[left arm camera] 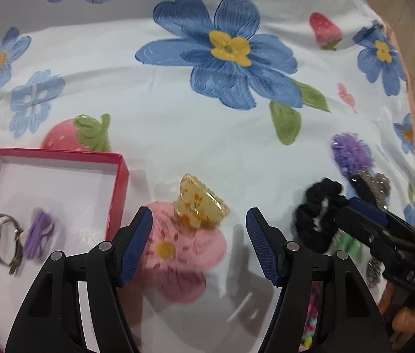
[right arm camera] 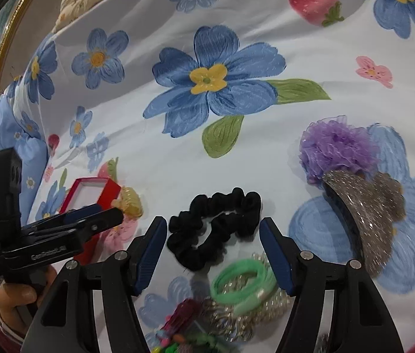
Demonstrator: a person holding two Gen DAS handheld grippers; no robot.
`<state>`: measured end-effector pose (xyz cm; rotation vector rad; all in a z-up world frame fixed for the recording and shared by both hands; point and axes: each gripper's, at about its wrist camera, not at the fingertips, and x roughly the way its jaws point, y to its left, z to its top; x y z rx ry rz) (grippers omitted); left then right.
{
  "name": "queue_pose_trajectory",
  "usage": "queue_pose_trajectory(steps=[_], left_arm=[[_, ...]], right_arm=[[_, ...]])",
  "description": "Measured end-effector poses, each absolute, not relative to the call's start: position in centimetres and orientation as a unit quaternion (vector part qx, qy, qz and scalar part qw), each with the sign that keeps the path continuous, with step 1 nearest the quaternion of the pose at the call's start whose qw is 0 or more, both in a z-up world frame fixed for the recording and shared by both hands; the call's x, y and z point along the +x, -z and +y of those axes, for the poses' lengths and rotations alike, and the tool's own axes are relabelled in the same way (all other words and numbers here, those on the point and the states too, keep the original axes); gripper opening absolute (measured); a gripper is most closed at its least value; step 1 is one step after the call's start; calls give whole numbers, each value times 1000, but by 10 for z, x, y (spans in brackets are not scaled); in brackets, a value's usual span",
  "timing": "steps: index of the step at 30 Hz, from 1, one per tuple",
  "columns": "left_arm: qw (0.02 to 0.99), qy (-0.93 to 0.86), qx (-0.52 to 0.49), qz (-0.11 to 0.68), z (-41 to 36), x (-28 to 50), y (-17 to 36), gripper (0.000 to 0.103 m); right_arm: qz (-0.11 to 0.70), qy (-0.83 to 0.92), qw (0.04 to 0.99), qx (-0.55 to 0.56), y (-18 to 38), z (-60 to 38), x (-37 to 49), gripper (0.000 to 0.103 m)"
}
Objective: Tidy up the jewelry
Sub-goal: 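Grasp yellow claw clip with left tool while right tool grasps black scrunchie, then carry claw clip into tray with left tool while right tool drops scrunchie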
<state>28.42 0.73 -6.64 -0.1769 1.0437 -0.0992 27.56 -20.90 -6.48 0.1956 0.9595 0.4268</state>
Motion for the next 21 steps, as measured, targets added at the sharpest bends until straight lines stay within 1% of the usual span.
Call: queue_pose_trajectory(steps=[2,4,5,6,7,9,13,21], left_arm=[[862,44,-83,498,6,289,71,66],[862,43,-82,498,4,292,75,61],[862,44,-82,499,4,293,77,49],[860,45,-83,501,4,294,79,40],[859,47,-84,502,5,294,81,39],[862,49,-83,497,5,292,80,39],[866,56,-92,489,7,286,73,39],[876,73,-102,465,16,255,43,39]], right_arm=[[463,-201,859,90,72,-208,280,67],[468,-200,856,90,79,-208,283,65],[468,-197,857,90,82,-208,284,61],[468,-195,858,89,83,-209,284,50],[467,-192,858,88,85,-209,284,36],[466,-191,859,93,86,-212,285,20],[453,-193,865,94,80,-215,281,14],[426,-208,874,107,55,-212,264,13]])
